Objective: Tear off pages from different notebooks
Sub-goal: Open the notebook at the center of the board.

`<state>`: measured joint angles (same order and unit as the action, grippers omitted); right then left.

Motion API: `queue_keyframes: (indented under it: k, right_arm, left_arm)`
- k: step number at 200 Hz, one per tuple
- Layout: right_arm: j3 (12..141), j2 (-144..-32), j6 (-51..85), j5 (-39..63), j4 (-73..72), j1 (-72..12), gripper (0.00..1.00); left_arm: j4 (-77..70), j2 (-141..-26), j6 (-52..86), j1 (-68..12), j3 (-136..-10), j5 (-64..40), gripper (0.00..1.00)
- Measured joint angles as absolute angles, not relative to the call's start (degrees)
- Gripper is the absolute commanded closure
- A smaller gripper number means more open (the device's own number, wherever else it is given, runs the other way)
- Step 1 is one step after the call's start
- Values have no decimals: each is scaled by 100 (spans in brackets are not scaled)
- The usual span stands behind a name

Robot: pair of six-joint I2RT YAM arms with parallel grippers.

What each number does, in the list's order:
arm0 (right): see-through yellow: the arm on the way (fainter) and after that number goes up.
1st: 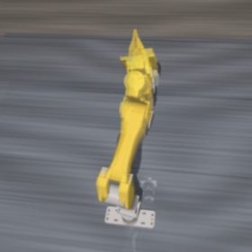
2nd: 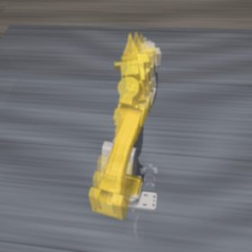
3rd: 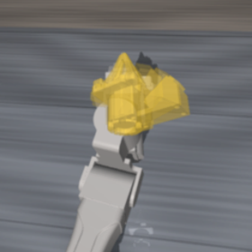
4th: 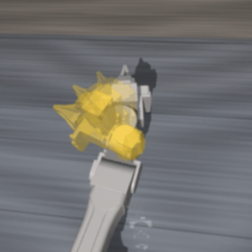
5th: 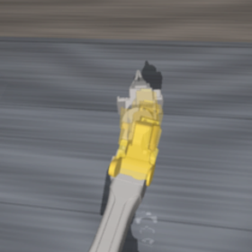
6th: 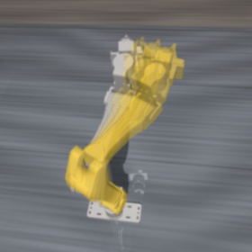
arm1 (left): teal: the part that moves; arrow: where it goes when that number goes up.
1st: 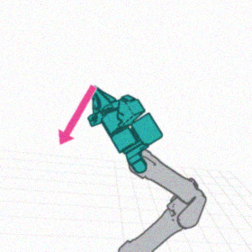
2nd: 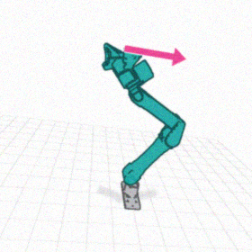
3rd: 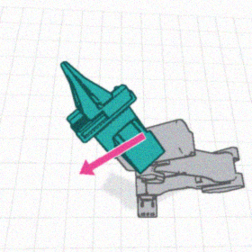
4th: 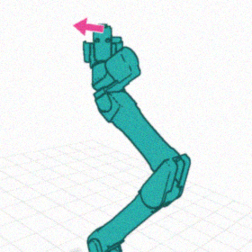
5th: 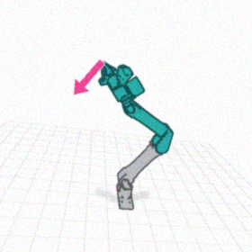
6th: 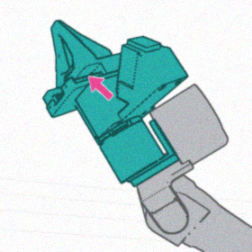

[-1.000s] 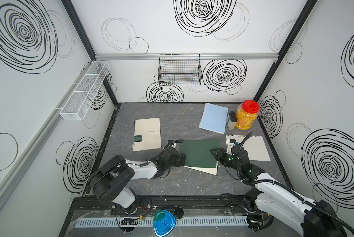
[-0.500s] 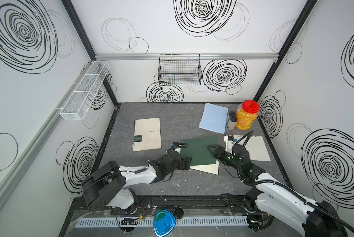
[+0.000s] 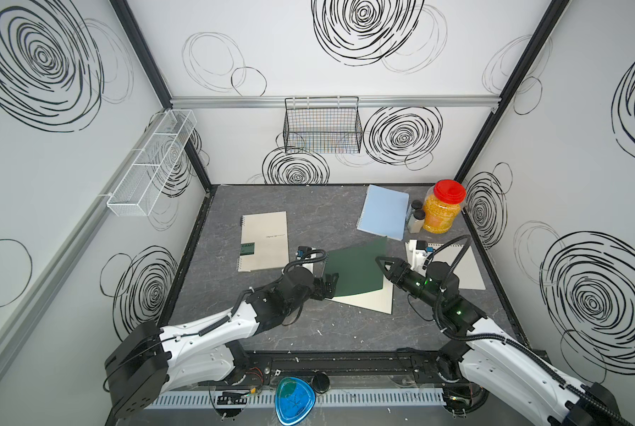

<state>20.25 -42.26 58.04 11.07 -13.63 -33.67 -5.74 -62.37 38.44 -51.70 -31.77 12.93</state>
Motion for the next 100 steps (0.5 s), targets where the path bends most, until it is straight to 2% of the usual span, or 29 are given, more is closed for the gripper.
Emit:
queue_keyframes:
  k: [51, 100]
  right_arm:
    - [2078, -4364, 5894, 1179, -1664, -3638, 52]
    - [2080, -4805, 6042, 1201, -2445, -3986, 54]
  left_arm:
    - [-384, -6217, 3682, -5203, -3708, 1015, 2]
    - [-471, -6431, 3636, -5203, -4101, 513, 6]
